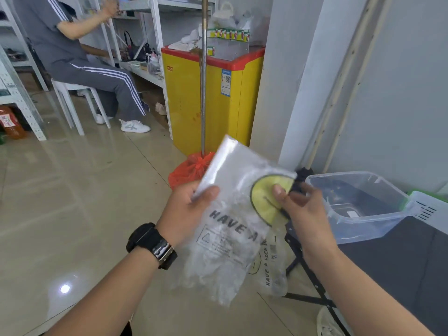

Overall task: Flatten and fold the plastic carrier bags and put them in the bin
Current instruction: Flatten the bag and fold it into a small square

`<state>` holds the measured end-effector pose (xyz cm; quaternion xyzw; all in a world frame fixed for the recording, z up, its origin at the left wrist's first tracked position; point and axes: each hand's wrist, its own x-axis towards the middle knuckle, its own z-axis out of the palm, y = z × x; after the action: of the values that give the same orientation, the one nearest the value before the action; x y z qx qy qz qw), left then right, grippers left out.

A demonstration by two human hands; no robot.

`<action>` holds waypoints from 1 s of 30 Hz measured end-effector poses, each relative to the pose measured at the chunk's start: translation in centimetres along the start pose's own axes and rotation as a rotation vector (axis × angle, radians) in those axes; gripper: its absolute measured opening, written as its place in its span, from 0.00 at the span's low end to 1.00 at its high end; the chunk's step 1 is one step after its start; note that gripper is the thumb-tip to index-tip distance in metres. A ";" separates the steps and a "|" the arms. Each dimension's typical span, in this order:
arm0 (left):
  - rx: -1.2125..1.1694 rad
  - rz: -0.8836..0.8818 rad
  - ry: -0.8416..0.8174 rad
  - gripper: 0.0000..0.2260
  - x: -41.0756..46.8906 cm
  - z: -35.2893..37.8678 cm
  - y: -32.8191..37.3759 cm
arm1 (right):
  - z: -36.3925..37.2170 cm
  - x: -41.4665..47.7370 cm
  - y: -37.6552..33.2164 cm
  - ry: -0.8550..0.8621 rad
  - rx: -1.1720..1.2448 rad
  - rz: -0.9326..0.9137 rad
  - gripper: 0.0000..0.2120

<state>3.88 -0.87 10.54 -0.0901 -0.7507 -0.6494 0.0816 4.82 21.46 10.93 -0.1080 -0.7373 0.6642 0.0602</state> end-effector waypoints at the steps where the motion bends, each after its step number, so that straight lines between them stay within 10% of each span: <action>1: -0.028 -0.024 0.070 0.16 0.0 0.1 0.1 | 0.4 -0.2 0.7 -0.158 0.027 0.066 0.44; 6: -0.054 -0.069 0.048 0.09 -0.2 -0.2 0.5 | 1.5 -0.7 1.1 -0.384 0.143 0.015 0.07; 11: -0.190 -0.183 -0.318 0.19 0.0 -2.1 0.7 | 0.8 0.1 1.1 -0.311 0.021 -0.115 0.05; 23: -0.178 -0.038 -0.111 0.06 0.0 -2.8 0.6 | 0.0 0.7 0.1 -0.387 0.311 -0.033 0.23; 30: -0.247 -0.075 -0.177 0.15 0.4 -3.2 0.5 | -0.1 0.5 -0.3 -0.263 0.189 -0.119 0.10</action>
<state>3.63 -3.99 11.61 -0.1284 -0.6723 -0.7287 -0.0211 4.35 21.61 11.22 0.0298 -0.6783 0.7341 0.0123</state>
